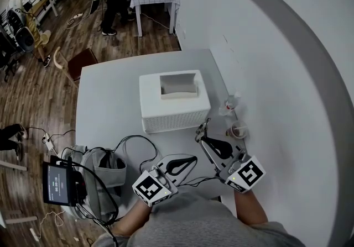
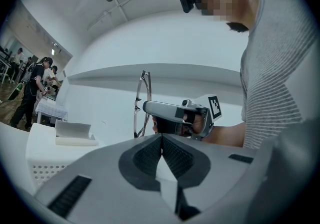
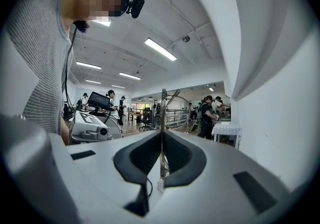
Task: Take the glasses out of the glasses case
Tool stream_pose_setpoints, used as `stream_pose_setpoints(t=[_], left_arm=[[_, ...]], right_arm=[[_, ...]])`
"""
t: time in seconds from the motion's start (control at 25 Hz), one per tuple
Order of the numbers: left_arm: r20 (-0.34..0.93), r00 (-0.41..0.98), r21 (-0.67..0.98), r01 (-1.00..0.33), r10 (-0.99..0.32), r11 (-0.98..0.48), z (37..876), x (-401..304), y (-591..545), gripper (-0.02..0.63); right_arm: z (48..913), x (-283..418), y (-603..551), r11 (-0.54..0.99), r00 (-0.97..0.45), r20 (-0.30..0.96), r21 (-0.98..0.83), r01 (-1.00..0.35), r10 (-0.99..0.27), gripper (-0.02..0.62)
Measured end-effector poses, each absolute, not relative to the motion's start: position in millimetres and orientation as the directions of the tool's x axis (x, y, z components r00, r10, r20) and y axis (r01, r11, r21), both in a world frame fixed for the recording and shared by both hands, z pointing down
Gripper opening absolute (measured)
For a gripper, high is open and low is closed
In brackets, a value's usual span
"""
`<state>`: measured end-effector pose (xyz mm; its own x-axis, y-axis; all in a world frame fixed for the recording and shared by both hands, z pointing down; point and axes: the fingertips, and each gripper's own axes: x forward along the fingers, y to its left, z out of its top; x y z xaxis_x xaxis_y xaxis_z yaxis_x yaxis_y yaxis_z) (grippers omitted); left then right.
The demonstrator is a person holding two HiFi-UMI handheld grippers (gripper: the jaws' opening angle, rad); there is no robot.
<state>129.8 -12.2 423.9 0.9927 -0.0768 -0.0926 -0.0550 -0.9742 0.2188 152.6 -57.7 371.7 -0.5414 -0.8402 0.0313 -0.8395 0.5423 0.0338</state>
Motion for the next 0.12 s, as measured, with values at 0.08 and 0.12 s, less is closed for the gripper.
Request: stream_pose_setpoints(t=[0.08,0.12], left_arm=[[-0.085,0.993,0.218,-0.06,-0.08,-0.974,425.3,129.0,-13.2,0.012],[-0.081,0.993,0.217,-0.062,-0.081,-0.974,426.2,128.6,-13.7,0.012]], right_arm=[[372.2,152.3,-58.5,0.541,-0.54,0.032,0.033,-0.841,-0.841,0.02],[372.5,152.3,-59.0,0.54,-0.539,0.032,0.033,-0.841,-0.842,0.02]])
